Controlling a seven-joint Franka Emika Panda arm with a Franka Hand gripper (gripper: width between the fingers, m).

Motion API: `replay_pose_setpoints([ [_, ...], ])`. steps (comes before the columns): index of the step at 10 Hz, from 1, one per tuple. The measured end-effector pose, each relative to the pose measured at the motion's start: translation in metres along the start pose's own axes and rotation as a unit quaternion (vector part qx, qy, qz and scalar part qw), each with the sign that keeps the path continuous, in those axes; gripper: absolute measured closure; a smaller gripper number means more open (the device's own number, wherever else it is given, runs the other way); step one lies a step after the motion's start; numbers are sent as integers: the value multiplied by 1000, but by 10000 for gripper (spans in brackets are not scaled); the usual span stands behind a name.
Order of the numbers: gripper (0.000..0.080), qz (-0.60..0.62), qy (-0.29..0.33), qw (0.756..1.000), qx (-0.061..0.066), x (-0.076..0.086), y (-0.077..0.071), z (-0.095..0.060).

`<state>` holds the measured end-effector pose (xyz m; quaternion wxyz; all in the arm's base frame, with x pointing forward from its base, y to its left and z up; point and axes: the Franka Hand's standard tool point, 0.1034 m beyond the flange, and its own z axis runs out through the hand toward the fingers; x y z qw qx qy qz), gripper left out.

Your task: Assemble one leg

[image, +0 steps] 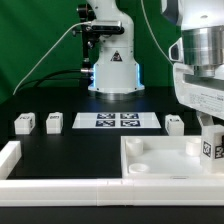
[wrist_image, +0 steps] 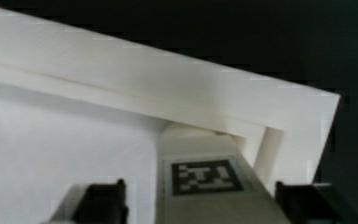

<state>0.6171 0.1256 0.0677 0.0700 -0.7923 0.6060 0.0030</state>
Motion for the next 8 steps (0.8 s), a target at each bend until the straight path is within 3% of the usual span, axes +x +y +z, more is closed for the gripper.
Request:
replay_pose_setpoints([
  [1,248,-12,0,1000,0,0,0,0],
  [2,181,-45,0,999,0,0,0,0],
  [4,155,-68,0,998,-1,0,0,0],
  [8,150,-337,2,941,-3,2,1,1],
])
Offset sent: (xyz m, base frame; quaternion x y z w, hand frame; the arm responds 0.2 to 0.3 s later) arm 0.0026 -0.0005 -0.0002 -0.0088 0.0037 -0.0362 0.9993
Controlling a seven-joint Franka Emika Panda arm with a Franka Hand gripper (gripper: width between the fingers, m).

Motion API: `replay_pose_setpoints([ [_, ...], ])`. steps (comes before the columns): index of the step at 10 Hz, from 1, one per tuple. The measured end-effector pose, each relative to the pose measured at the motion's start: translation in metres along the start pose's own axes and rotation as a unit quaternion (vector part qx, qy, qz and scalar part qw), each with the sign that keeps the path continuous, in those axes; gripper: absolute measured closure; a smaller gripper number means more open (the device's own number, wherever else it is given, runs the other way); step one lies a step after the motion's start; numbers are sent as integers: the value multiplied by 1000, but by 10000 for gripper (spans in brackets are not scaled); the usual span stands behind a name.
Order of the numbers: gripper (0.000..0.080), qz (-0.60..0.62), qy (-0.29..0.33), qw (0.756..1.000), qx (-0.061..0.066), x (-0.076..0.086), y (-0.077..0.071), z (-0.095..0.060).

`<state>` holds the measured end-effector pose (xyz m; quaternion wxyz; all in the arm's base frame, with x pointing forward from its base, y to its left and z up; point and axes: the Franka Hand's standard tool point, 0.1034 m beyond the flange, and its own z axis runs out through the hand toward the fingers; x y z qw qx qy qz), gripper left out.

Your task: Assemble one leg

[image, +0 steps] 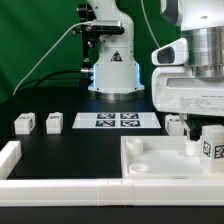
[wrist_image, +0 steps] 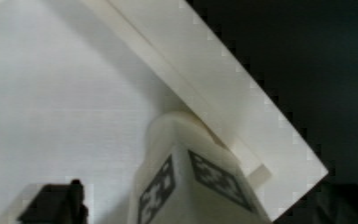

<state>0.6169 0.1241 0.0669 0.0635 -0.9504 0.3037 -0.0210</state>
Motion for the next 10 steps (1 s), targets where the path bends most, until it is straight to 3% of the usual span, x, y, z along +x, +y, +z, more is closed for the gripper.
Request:
replay_pose_setpoints([
  [3,150,-170,1,985,-3,0,0,0],
  [5,150,-272,3,962,-7,1,1,0],
  [6,150,-355,7,935,-11,2,3,1],
  [8,150,-403,9,915,-14,2,3,1],
  [10,176,-397,9,918,-14,2,3,1],
])
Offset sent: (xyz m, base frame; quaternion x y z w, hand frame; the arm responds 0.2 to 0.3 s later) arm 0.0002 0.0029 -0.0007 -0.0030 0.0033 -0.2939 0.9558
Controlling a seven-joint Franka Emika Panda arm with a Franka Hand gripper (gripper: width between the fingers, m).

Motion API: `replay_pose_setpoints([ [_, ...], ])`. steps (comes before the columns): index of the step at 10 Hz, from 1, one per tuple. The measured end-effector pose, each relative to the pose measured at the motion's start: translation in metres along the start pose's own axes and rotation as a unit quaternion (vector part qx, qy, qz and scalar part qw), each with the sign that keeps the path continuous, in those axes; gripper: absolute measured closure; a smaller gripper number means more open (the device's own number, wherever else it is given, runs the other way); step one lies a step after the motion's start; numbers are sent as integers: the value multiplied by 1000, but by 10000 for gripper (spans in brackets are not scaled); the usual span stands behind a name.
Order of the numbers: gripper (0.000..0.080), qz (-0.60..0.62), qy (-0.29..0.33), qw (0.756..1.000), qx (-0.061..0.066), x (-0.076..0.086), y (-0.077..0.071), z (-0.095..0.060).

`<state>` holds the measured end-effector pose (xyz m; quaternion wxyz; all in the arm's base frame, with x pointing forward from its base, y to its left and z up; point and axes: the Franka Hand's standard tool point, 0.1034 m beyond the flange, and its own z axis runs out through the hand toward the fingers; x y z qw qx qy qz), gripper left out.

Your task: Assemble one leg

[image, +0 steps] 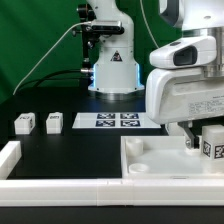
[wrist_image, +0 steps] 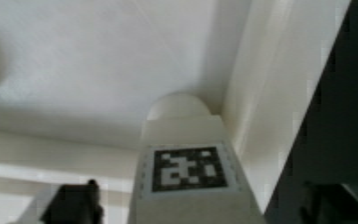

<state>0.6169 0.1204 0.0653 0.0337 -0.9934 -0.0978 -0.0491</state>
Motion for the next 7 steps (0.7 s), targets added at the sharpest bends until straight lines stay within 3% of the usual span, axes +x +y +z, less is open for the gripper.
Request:
replay_pose_setpoints([
  [2,510,0,0,1000,0,0,0,0],
  [7,508,32,0,999,0,0,1,0],
])
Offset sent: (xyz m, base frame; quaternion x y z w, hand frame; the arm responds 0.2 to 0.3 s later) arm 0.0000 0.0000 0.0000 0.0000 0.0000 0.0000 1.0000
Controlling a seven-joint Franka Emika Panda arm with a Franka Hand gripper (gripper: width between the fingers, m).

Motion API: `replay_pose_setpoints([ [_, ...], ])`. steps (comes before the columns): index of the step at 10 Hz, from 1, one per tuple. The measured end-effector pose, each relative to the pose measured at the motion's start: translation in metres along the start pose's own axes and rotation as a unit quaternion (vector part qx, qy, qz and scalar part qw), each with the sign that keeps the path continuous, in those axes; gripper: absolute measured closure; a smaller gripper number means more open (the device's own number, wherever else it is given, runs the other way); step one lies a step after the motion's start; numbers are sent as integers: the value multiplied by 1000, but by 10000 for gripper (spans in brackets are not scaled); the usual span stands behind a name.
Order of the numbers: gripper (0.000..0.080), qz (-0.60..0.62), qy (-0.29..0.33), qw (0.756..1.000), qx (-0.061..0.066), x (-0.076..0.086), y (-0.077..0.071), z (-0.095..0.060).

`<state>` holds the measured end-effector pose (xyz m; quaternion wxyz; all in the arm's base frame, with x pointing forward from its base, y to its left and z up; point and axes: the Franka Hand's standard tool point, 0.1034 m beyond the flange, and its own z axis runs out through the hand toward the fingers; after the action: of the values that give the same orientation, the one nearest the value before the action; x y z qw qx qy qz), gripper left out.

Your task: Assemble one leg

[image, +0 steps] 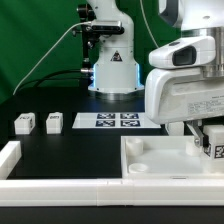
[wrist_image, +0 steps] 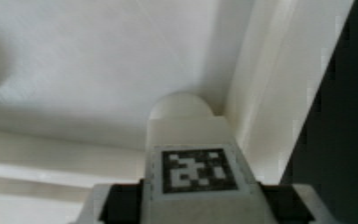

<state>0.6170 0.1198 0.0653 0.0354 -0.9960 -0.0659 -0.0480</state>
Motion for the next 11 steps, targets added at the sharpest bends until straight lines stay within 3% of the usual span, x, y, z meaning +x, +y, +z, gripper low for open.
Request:
replay_pose_setpoints([
  [2,508,81,4,997,3,0,0,0],
  [6,506,354,15,935,11,0,0,0],
  [8,506,468,14,884,11,-1,-2,0],
  [11,506,654,11,756,17,-1,-5,0],
])
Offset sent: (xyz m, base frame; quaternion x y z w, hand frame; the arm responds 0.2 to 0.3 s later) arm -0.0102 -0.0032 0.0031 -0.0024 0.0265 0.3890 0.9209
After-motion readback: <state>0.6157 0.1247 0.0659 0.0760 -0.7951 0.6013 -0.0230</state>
